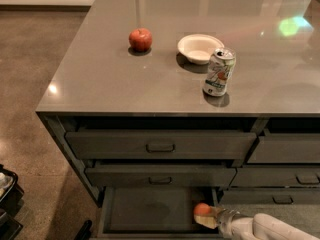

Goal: Place orange into bottom drawer

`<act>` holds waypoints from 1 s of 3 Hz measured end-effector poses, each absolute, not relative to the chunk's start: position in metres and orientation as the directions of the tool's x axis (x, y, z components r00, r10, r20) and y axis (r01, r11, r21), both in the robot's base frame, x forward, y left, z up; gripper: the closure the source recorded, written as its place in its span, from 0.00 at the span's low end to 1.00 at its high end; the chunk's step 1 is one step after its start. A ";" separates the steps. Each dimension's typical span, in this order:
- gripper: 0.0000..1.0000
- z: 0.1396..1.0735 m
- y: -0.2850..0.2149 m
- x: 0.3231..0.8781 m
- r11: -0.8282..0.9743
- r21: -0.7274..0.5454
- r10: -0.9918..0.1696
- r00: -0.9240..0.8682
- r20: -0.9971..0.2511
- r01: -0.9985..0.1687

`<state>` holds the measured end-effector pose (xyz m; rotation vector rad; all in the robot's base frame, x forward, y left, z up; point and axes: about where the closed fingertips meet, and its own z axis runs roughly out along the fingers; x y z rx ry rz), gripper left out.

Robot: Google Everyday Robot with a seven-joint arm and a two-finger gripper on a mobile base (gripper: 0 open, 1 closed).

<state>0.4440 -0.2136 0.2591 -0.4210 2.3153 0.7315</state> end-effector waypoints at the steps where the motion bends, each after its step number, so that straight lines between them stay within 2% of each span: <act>1: 1.00 0.218 -0.212 0.442 0.787 0.442 -0.068 -0.772 -0.632 -0.431; 2: 1.00 0.190 -0.210 0.440 0.786 0.472 -0.047 -0.799 -0.600 -0.400; 3: 0.87 0.184 -0.209 0.440 0.786 0.477 -0.043 -0.804 -0.593 -0.393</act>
Offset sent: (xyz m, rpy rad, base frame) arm -0.0054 0.0019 -0.1021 0.0585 0.1580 -0.0554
